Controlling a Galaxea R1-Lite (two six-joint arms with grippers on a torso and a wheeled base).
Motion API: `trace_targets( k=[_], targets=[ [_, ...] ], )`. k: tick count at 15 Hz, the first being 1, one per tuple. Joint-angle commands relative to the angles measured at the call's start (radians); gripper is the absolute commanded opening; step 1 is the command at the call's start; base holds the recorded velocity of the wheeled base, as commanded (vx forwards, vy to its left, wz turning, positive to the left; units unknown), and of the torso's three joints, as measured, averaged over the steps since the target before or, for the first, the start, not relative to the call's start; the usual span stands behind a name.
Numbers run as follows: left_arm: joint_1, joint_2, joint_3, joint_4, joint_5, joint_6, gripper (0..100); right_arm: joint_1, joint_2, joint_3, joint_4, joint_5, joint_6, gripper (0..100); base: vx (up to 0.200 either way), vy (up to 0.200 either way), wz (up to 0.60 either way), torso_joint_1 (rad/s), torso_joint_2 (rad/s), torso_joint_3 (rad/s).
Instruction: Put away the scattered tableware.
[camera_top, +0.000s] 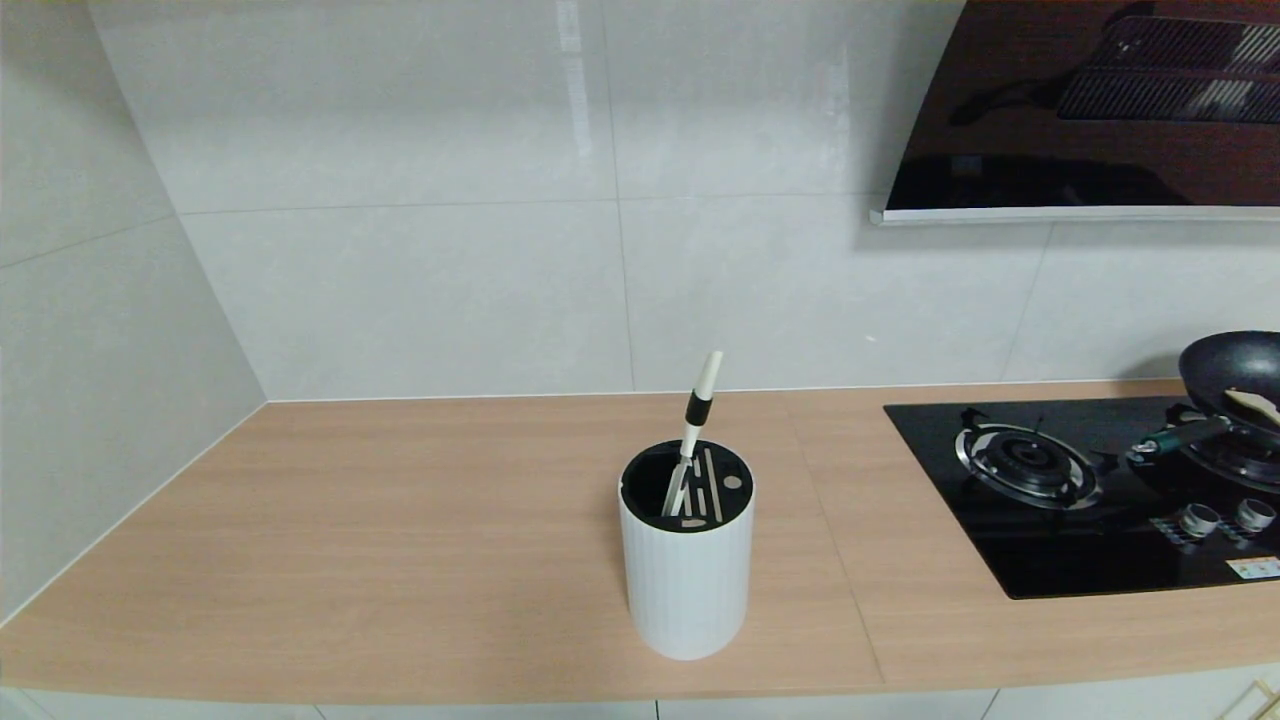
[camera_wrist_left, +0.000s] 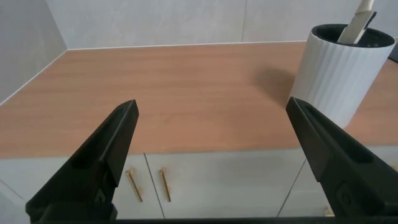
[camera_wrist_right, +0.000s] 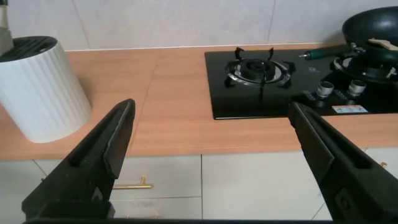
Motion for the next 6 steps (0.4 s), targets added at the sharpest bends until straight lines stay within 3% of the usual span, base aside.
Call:
trace_targets(
  k=[1, 6],
  targets=[
    [0.0, 0.002, 0.0, 0.001, -0.001, -0.001, 100, 0.001, 0.002, 0.0, 0.003, 0.0, 0.0, 100, 0.0, 0.0, 0.0, 0.0, 0.0, 0.0],
    [0.0, 0.002, 0.0, 0.001, -0.001, -0.001, 100, 0.001, 0.001, 0.0, 0.003, 0.0, 0.0, 100, 0.0, 0.0, 0.0, 0.0, 0.0, 0.0]
  ],
)
